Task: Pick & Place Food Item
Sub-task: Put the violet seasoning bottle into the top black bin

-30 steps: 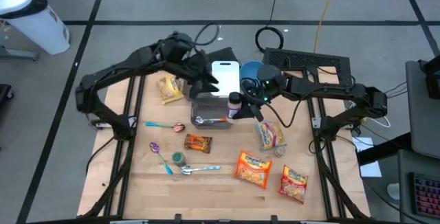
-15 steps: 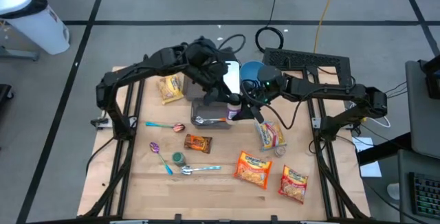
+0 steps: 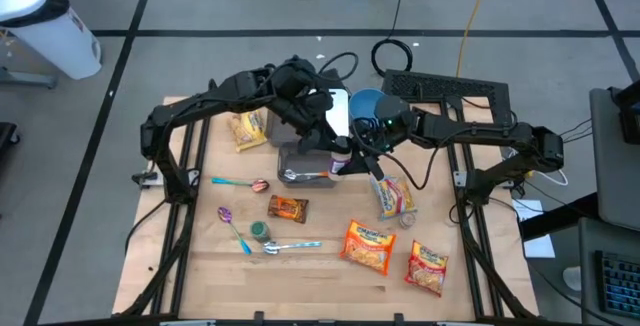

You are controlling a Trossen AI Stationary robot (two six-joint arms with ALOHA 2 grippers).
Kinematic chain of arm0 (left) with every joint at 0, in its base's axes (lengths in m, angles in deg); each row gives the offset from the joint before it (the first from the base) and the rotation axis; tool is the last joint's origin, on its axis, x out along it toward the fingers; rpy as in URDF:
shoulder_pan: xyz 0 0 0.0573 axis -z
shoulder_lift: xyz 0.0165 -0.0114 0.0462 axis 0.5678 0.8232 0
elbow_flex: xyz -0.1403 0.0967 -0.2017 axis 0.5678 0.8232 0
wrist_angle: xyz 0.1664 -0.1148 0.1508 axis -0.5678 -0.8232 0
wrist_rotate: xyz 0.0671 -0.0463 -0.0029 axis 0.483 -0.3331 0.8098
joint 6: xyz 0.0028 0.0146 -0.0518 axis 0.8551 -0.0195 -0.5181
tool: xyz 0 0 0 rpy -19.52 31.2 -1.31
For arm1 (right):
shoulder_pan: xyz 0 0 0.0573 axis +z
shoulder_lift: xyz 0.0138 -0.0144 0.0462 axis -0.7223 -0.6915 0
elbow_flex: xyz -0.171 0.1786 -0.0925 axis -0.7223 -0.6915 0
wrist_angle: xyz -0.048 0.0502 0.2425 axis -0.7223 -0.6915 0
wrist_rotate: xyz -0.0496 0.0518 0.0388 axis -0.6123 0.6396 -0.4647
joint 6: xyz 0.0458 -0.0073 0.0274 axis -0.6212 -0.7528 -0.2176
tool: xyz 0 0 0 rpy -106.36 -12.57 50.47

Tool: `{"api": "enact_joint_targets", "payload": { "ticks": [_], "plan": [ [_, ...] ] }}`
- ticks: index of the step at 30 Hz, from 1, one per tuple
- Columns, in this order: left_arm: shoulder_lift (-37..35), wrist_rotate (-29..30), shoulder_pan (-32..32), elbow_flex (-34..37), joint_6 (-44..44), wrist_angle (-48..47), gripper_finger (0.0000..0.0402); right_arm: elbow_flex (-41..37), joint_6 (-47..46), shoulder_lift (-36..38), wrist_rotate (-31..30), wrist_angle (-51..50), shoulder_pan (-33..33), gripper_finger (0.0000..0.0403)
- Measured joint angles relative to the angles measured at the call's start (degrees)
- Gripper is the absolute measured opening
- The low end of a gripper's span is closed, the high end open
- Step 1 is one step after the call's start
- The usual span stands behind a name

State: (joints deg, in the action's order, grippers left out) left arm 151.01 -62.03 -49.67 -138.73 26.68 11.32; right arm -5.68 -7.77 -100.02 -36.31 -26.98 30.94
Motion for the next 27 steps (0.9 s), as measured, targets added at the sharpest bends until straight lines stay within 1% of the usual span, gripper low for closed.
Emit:
{"api": "enact_joint_targets", "payload": {
  "ticks": [5, 9, 14, 19, 23, 27],
  "plan": [
    [0.09, 0.14, 0.43, 0.08, -1.3, 3.43, 0.0209, 0.01, 0.38, 0.18, -0.2, 0.59, 0.0, 0.0171],
    [0.1, 0.1, 0.43, 0.1, -2.3, 3.81, 0.0209, 0.01, 1.01, 0.18, -1.61, 0.5, 0.0, 0.0171],
    [0.11, -0.04, 0.44, 0.1, -2.63, 3.97, 0.0209, 0.03, 1.08, 0.14, -1.86, 0.36, 0.0, 0.0171],
    [0.11, -2.43, 0.44, 0.12, -2.65, 4.02, 0.0209, 0.03, 1.24, 0.12, -1.86, 0.28, 0.0, 0.0171],
    [0.11, -2.94, 0.44, 0.12, -2.49, 3.72, 0.021, 0.03, 1.14, 0.07, -1.88, 0.26, 0.0, 0.0171],
    [0.11, -3.31, 0.42, 0.12, -2.66, 3.73, 0.0227, 0.03, 0.98, 0.04, -1.92, 0.19, 0.0, 0.0171]
  ]
}}
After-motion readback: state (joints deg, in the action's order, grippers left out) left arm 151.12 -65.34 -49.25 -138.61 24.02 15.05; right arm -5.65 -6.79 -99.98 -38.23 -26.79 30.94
